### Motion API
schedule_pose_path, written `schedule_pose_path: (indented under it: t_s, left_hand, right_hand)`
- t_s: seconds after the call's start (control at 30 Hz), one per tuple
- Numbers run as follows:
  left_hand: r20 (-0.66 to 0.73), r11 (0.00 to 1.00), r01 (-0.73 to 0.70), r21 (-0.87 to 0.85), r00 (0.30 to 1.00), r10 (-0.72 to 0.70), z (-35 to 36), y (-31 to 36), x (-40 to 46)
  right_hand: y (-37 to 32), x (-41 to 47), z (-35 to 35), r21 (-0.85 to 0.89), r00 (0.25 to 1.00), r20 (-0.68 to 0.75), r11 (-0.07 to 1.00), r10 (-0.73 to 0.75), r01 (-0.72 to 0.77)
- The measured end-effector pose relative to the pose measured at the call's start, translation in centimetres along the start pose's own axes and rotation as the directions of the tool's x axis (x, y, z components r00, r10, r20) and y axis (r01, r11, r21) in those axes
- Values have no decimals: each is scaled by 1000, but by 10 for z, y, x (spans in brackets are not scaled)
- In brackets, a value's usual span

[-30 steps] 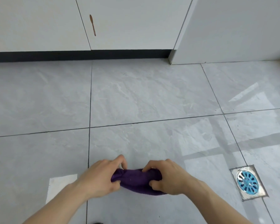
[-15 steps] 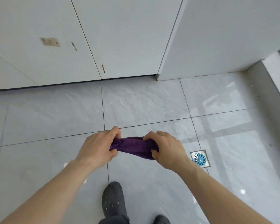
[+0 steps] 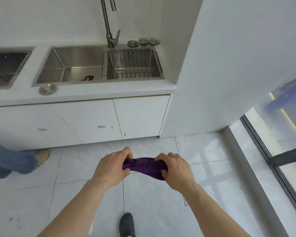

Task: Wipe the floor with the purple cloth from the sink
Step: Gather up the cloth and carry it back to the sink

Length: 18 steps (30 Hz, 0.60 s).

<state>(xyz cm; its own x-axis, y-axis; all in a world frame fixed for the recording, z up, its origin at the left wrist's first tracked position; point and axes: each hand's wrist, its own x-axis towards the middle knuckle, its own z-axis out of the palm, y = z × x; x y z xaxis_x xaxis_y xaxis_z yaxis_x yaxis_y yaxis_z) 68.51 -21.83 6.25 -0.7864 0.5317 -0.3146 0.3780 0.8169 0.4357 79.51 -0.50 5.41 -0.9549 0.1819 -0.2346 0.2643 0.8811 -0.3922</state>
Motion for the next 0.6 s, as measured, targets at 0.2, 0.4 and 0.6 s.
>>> schedule_pose_path:
  t_s: [0.2, 0.4, 0.6]
  left_hand:
    - [-111, 998, -43, -44, 993, 38, -96, 31, -1]
    - [-227, 991, -111, -74, 970, 92, -175, 32, 20]
    - [-348, 983, -162, -84, 929, 124, -239, 18, 41]
  right_hand:
    - [-43, 18, -92, -36, 990, -131, 998, -49, 45]
    - [-84, 58, -156, -74, 964, -244, 993, -104, 89]
    - [-130, 100, -192, -91, 931, -335, 988, -146, 122]
